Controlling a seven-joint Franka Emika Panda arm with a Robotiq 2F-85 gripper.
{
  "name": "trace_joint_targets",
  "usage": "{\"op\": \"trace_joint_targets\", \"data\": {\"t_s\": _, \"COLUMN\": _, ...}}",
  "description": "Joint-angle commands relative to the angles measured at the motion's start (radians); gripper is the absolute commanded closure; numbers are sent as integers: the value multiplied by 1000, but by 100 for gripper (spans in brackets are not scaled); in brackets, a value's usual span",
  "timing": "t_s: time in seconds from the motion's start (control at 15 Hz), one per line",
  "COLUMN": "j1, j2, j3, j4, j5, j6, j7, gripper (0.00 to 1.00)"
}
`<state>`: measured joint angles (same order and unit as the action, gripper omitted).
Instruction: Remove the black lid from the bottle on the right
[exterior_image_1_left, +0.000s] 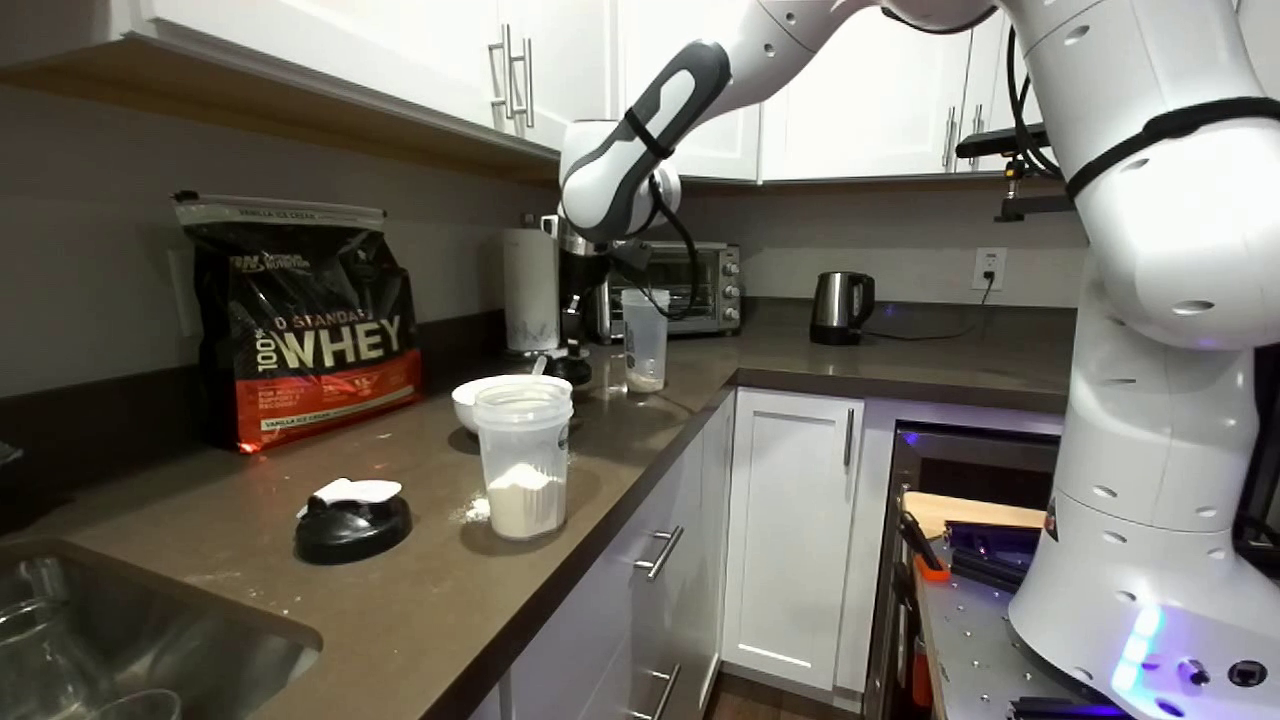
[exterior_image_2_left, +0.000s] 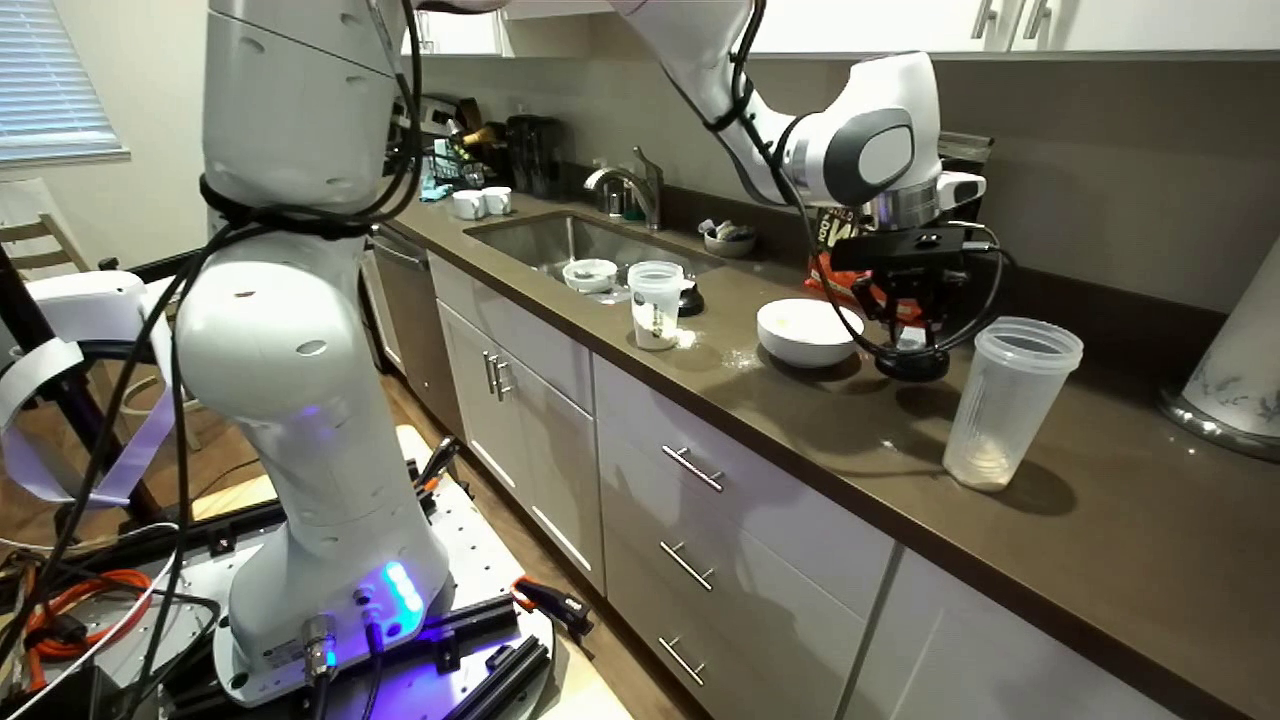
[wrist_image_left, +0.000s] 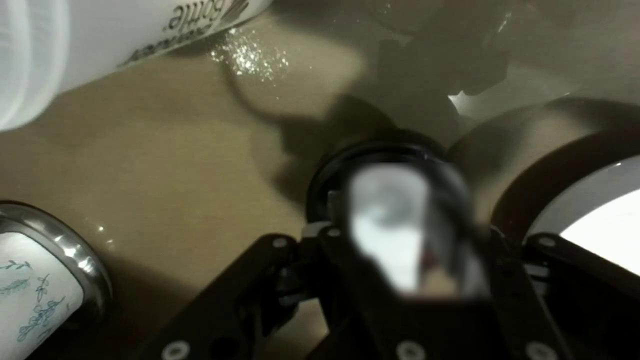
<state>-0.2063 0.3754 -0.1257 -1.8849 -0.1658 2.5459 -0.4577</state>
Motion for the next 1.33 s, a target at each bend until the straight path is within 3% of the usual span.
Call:
{"op": "trace_joint_targets", "data": {"t_s": 0.0, "j1": 8, "j2": 34, "j3": -15, "j4": 66, "j5": -50, "j6": -45, "j7": 45, "gripper": 25}}
{"op": "trace_joint_targets", "data": {"t_s": 0.2, "j1": 5, "j2": 33, "j3": -18, "j4": 88, "j5": -57, "j6": -88, "j7": 49, "gripper": 5}}
{"op": "trace_joint_targets", "data": {"t_s": 0.33, "j1": -3, "j2": 11, "j3": -13, "j4": 89, "j5": -45, "j6": -122, "j7": 32, "gripper": 0}}
{"op": "trace_joint_targets", "data": {"t_s": 1.27, "j1": -37, "j2": -268, "j3": -34, "j4": -17, "j5": -11, "j6": -339, "j7": -83, "gripper": 0}}
